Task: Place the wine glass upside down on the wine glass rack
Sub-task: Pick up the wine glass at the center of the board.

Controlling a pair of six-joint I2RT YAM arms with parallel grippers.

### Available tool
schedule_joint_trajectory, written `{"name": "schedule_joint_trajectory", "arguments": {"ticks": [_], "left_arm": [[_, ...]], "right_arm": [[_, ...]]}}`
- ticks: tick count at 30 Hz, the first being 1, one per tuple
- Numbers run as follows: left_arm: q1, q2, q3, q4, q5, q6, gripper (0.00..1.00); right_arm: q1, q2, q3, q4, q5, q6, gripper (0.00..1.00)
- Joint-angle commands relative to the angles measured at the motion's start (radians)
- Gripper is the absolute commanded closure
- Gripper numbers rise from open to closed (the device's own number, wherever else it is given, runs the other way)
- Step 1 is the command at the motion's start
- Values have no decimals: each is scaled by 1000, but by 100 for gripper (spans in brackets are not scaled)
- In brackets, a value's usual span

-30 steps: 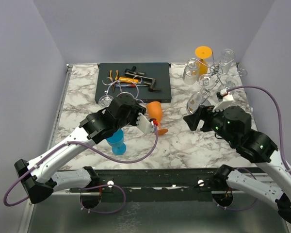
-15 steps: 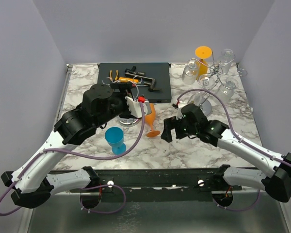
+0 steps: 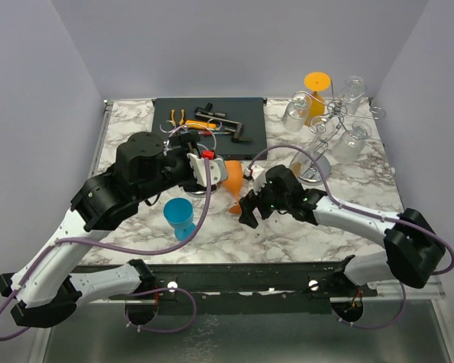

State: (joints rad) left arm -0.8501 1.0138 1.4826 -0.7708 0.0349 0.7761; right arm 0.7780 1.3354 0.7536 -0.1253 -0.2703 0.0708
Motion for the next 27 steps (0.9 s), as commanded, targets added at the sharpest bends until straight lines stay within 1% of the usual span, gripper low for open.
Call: {"name": "schedule_joint_trajectory", "arguments": {"ticks": [1, 7, 10, 12, 14, 18, 20, 22, 23, 27], "left_arm": [[5, -27, 39, -41, 59, -51, 26], [5, -38, 49, -65, 83, -57, 26], [4, -39, 48, -67, 89, -56, 26], [5, -41, 47, -67, 98, -61, 27], [5, -42, 47, -67, 103, -58, 27], [5, -38, 49, -67, 108, -57, 27], [5, -35, 51, -67, 108, -56, 27], [4, -34, 51, -67, 104, -51, 27], [5, -34, 51, -67, 102, -49, 27], [4, -34, 47, -67, 105, -46, 27]], "right_arm": [[6, 92, 30, 160, -39, -146, 6], [6, 195, 52, 213, -40, -178, 13], [5, 210, 46, 236, -65, -174, 21], [6, 211, 43, 247, -84, -158, 30], [6, 207, 44, 253, -108, -139, 42], [5, 188, 44, 254, -139, -105, 74], [7, 170, 46, 241, -143, -88, 88], [8, 142, 49, 218, -156, -76, 98], [7, 122, 53, 202, -158, -74, 100], [6, 31, 69, 149, -178, -7, 100]]}}
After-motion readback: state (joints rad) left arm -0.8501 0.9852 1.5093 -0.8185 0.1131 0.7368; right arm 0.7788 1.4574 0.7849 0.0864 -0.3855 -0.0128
